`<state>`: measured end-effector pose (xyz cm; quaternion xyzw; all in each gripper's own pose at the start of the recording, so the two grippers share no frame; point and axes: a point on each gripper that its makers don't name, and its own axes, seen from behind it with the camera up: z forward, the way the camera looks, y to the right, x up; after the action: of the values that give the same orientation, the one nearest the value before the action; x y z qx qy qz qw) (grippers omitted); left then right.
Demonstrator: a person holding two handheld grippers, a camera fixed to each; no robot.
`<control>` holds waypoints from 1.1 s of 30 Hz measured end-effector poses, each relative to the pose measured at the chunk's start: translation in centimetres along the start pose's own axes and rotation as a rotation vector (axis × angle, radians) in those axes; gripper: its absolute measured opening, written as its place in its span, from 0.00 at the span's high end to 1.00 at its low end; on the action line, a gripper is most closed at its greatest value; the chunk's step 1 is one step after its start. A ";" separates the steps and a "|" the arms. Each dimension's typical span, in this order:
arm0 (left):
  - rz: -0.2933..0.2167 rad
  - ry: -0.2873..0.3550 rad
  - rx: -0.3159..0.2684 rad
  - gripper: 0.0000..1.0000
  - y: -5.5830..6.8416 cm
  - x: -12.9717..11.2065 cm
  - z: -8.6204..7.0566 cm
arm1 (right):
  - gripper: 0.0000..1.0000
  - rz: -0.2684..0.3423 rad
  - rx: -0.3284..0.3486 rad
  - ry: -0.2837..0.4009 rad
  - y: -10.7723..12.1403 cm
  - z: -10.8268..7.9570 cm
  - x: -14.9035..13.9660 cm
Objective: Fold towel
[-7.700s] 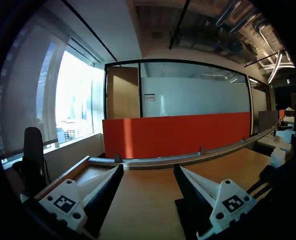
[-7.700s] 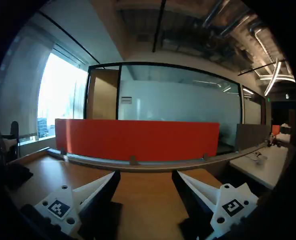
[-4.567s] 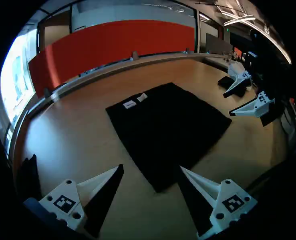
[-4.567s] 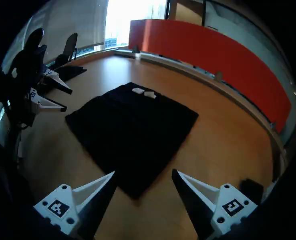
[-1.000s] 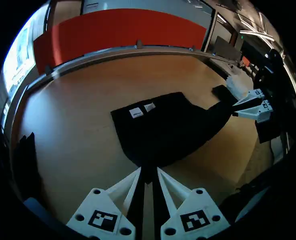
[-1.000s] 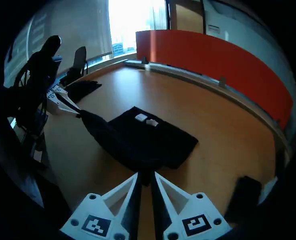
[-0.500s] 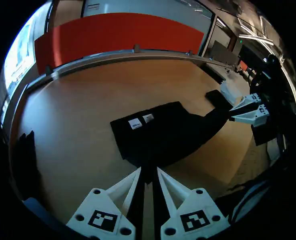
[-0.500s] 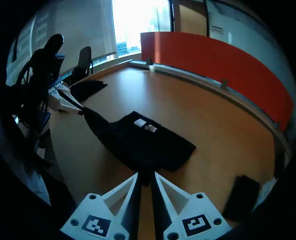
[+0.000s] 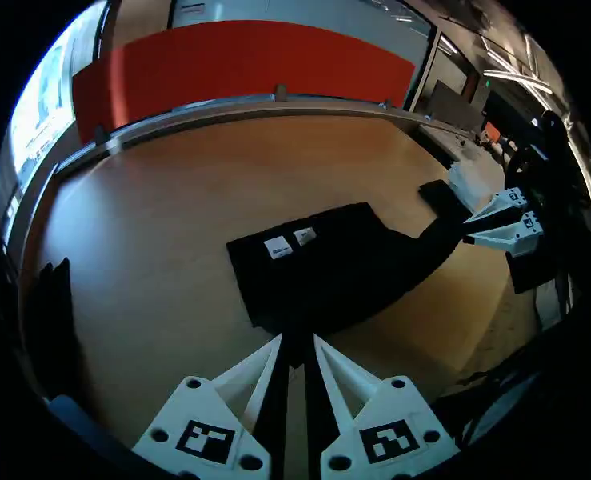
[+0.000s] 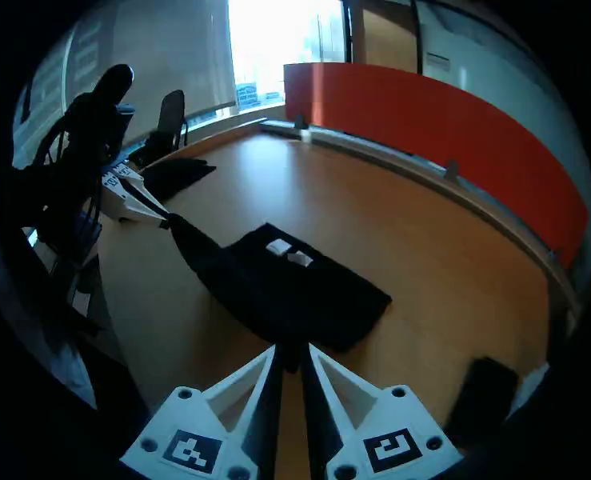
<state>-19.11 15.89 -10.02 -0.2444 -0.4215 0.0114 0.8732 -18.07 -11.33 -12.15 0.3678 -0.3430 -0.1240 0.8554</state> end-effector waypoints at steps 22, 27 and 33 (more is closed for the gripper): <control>0.014 -0.010 0.016 0.88 -3.3 3.3 5.3 | 0.85 0.013 -0.048 -0.045 5.1 4.9 0.6; 0.026 -0.026 0.019 0.88 -3.5 3.0 6.5 | 0.85 0.010 -0.051 -0.067 5.8 5.7 0.1; 0.047 -0.040 0.033 0.87 -3.9 2.6 8.2 | 0.85 0.027 -0.056 -0.084 6.7 6.8 -0.6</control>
<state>-24.24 16.51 -2.12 -0.2394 -0.4327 0.0440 0.8681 -23.39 -10.10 -4.28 0.3337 -0.3797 -0.1373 0.8518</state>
